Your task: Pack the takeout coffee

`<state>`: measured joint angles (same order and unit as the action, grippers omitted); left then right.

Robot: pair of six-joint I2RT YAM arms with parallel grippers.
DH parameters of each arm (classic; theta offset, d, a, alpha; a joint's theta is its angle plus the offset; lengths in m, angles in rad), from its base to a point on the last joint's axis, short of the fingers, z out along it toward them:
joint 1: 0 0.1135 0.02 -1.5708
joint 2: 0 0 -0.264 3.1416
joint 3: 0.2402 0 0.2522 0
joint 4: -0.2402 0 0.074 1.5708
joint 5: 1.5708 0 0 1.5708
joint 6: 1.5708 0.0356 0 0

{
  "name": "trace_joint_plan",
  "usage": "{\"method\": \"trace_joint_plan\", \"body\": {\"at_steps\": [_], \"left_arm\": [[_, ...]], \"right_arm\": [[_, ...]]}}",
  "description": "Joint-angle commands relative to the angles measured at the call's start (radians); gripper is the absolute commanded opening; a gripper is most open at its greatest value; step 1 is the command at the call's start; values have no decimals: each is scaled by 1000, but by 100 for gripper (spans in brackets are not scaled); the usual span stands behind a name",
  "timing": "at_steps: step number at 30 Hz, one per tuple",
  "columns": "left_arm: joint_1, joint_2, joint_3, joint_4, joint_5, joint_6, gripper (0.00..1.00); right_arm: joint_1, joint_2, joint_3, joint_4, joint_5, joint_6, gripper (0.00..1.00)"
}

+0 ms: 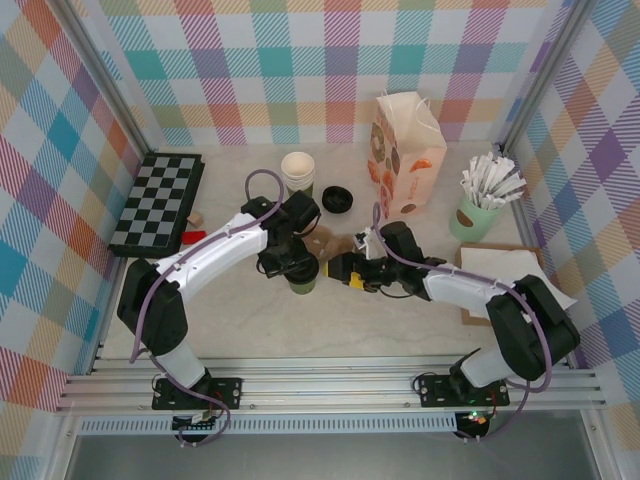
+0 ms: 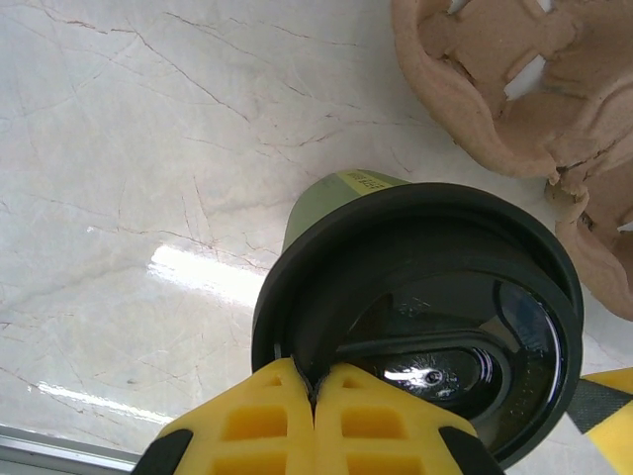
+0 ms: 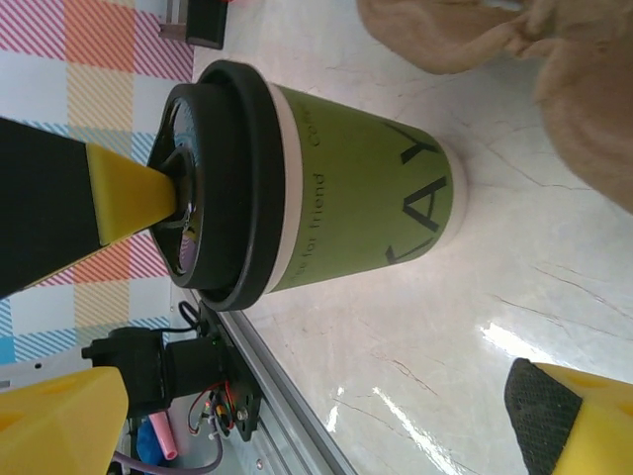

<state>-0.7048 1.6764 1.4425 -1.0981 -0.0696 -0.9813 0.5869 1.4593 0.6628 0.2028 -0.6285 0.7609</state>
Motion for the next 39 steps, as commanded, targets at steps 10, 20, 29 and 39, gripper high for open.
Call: {"method": "trace_joint_plan", "body": {"at_steps": [10, 20, 29, 39], "left_arm": [[-14, 8, -11, 0, -3, -54, 0], [-15, 14, -33, 25, 12, -56, 0], [-15, 9, -64, 44, 11, -52, 0], [-38, 88, 103, -76, 31, 202, 0]], "right_arm": [[67, 131, 46, 142, 24, -6, 99], [76, 210, 100, 110, 42, -18, 98], [76, 220, 113, -92, 169, -59, 98], [4, -27, 157, -270, 93, -54, 100]]}}
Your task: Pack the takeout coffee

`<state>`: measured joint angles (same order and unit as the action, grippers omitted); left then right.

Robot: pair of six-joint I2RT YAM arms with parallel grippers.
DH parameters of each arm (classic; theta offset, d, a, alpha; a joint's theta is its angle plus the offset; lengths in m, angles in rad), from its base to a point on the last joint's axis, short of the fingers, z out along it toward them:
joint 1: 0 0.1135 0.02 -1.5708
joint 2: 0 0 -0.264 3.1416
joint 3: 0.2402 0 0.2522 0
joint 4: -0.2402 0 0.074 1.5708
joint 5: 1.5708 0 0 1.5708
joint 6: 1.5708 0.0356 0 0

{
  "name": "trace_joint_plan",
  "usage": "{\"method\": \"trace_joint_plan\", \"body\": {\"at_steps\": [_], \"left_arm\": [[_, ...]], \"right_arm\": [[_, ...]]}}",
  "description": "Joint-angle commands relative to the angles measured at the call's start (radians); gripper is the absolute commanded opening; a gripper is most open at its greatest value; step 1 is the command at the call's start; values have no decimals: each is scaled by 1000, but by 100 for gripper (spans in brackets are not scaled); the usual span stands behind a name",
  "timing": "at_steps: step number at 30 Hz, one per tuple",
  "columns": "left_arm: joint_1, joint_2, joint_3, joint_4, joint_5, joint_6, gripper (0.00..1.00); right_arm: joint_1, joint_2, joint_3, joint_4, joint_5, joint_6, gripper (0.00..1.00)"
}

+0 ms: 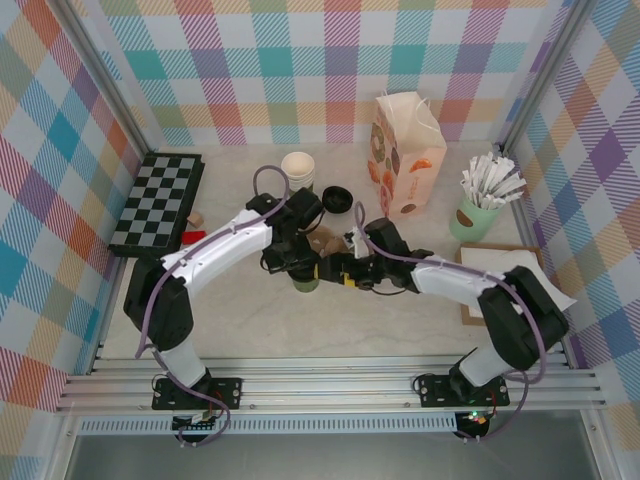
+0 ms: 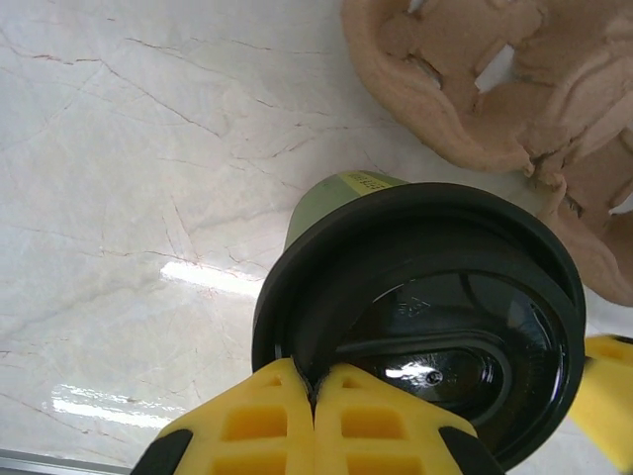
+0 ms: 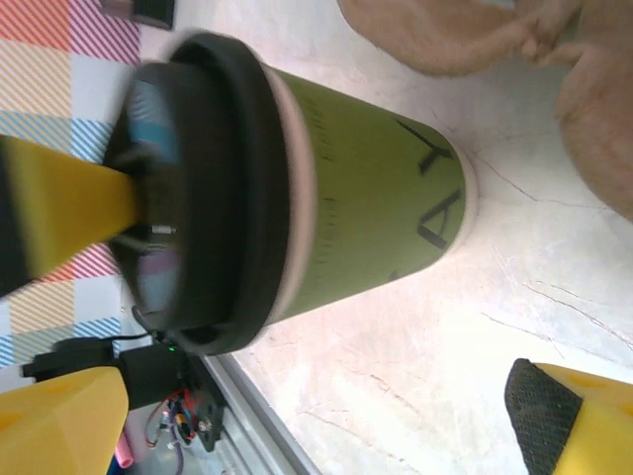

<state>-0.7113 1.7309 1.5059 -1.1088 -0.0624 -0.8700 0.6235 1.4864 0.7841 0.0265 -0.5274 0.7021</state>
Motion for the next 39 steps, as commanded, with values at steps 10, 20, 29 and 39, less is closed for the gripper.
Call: {"method": "trace_joint_plan", "body": {"at_steps": [10, 20, 29, 39], "left_arm": [[-128, 178, 230, -106, 66, 149, 0], [-142, 189, 264, -100, 67, 140, 7], [-140, 129, 245, -39, 61, 163, 12], [-120, 19, 147, 58, 42, 170, 14]], "right_arm": [[-125, -78, 95, -315, -68, 30, 96], [-125, 9, 78, -353, -26, 82, 86], [-125, 19, 79, -439, 33, 55, 84], [-123, 21, 107, -511, 63, 34, 84]]}}
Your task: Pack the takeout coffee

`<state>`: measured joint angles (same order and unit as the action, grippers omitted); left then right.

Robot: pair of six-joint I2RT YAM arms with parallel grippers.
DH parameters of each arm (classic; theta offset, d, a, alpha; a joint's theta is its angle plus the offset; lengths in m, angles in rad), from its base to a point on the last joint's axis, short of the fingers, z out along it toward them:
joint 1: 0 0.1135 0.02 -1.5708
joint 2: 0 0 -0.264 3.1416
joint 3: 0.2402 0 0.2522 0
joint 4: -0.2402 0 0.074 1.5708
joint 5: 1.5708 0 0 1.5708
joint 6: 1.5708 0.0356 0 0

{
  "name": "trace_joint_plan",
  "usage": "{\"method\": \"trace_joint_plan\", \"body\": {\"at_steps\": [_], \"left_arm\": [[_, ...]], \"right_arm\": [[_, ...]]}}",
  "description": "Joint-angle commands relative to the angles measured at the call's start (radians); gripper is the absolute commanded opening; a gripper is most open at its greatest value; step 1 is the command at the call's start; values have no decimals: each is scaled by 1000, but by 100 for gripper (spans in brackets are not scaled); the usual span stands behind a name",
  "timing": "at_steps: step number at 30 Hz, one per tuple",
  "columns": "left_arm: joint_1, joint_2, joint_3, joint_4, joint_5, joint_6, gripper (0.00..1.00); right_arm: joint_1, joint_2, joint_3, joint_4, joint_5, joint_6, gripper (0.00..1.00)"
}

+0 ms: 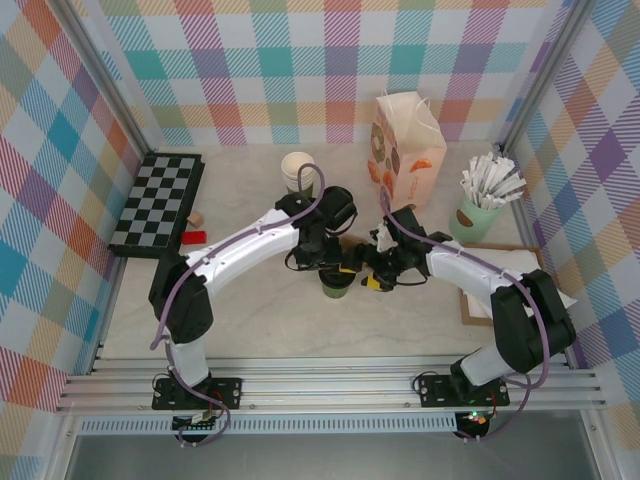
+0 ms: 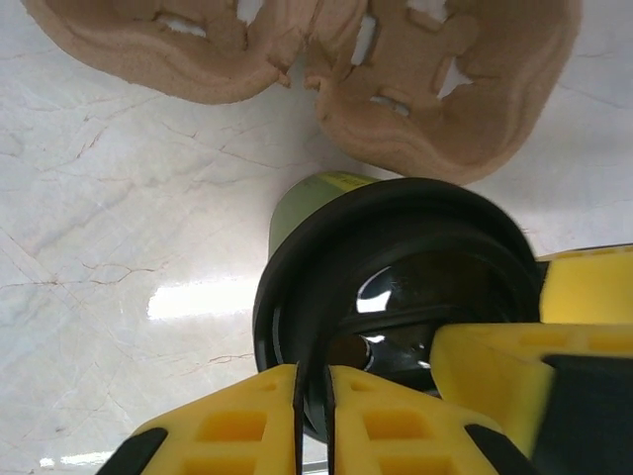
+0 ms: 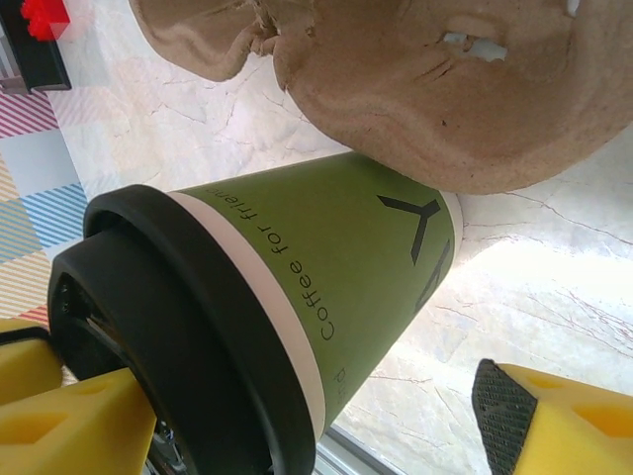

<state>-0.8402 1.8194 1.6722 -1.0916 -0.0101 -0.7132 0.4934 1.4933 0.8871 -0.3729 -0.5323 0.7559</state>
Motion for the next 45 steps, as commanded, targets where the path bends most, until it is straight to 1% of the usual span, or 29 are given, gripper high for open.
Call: {"method": "trace_joint_plan", "body": {"at_steps": [1, 3, 5, 6, 7, 9, 12, 14, 16, 18, 21, 25, 28, 33, 38, 40, 45], "left_arm": [[14, -78, -27, 45, -7, 15, 15], [19, -100, -37, 49, -8, 17, 15], [23, -126, -47, 56, -19, 18, 17], [26, -146, -55, 62, -30, 19, 20], [30, -164, -66, 68, -41, 20, 25], [39, -212, -101, 90, -73, 12, 41], [68, -280, -174, 128, -103, -16, 64], [92, -316, -223, 147, -112, -46, 79], [117, -354, -271, 164, -125, -84, 91], [133, -384, -311, 168, -153, -122, 100], [151, -425, -361, 181, -177, -160, 100], [166, -442, -401, 185, -181, -187, 100], [170, -437, -408, 188, -179, -193, 100], [171, -416, -403, 187, -167, -189, 100], [171, -403, -406, 183, -155, -184, 100], [171, -393, -407, 182, -141, -178, 100], [171, -370, -413, 201, -112, -177, 100]], "right_arm": [[8, 15, 5, -116, 71, -21, 84], [8, 9, 11, -125, 72, -24, 85], [10, -4, 24, -134, 74, -32, 88], [10, -14, 35, -147, 81, -41, 91], [11, -24, 50, -159, 88, -51, 93], [18, -45, 92, -205, 116, -90, 100], [31, -73, 144, -260, 162, -151, 100], [37, -85, 154, -261, 162, -182, 100], [37, -90, 152, -235, 124, -202, 100], [43, -91, 150, -202, 76, -215, 100], [62, -90, 165, -201, 103, -260, 100], [111, -81, 214, -268, 247, -334, 100], [151, -60, 255, -302, 314, -375, 100], [194, 10, 312, -335, 339, -389, 100], [241, 58, 368, -383, 495, -364, 100], [252, 73, 384, -392, 501, -363, 100], [258, 108, 400, -383, 394, -361, 100]]}}
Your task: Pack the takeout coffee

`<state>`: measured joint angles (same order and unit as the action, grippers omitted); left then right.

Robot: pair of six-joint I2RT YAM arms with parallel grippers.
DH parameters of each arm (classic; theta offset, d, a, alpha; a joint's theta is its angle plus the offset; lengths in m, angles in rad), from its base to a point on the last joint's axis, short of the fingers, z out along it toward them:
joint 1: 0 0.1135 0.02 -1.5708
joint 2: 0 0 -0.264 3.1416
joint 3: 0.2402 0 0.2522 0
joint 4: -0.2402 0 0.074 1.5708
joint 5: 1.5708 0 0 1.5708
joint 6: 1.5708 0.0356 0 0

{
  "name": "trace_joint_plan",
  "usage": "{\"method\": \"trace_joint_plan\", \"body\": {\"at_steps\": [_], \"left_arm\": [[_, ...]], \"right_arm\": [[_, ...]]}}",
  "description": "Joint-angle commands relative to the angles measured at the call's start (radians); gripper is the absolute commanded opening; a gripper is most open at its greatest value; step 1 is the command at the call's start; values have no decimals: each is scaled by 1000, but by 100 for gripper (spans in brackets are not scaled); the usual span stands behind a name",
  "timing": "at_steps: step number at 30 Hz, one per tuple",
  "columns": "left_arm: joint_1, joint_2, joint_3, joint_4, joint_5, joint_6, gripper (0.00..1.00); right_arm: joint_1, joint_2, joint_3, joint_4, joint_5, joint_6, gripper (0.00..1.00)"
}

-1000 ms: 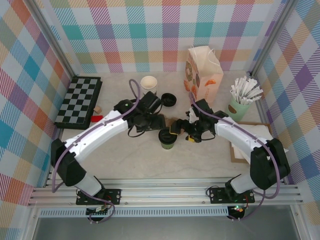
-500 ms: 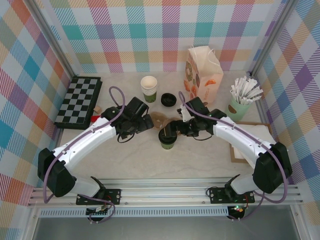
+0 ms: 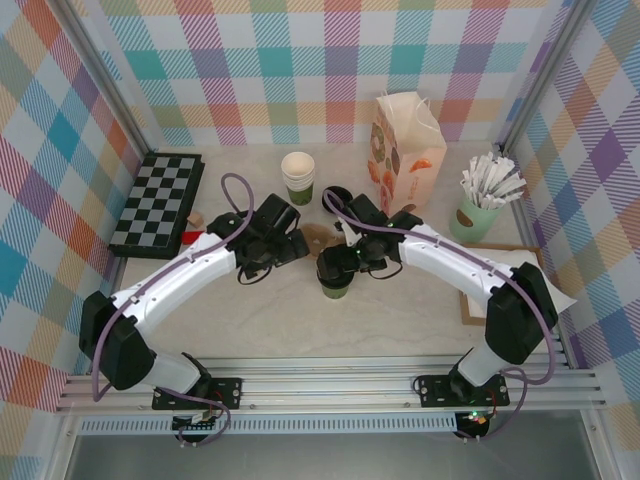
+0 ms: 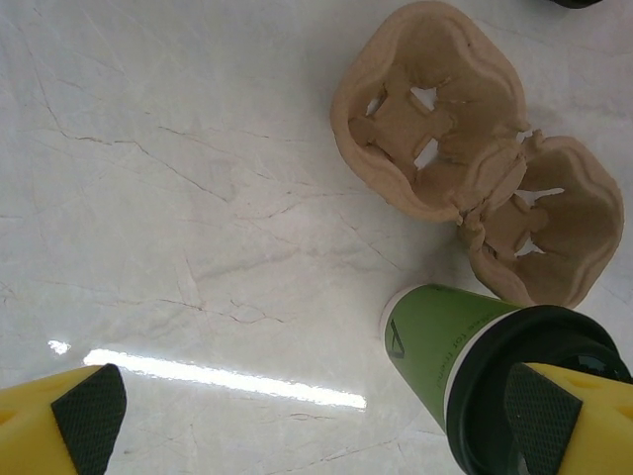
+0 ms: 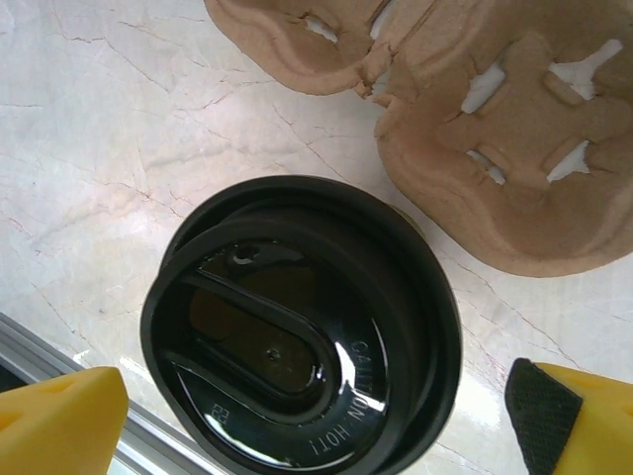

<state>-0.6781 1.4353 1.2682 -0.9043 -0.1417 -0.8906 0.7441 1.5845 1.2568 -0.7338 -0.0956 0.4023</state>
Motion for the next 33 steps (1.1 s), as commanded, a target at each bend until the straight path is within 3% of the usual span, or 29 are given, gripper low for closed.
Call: {"method": "trace_joint_plan", "body": {"at_steps": [1, 6, 16, 21, 33], "left_arm": [[9, 19, -8, 15, 21, -1, 100], [9, 32, -10, 21, 36, 2, 100], [8, 30, -35, 41, 40, -11, 100], [9, 35, -35, 38, 34, -8, 100], [9, 30, -26, 48, 26, 10, 100]], "right_arm": [[8, 21, 30, -17, -50, 0, 100], [12, 50, 44, -35, -12, 6, 100], [18, 63, 19, 15, -52, 52, 100], [17, 61, 15, -23, -24, 40, 83], [-50, -69, -102, -106, 8, 38, 82]]}}
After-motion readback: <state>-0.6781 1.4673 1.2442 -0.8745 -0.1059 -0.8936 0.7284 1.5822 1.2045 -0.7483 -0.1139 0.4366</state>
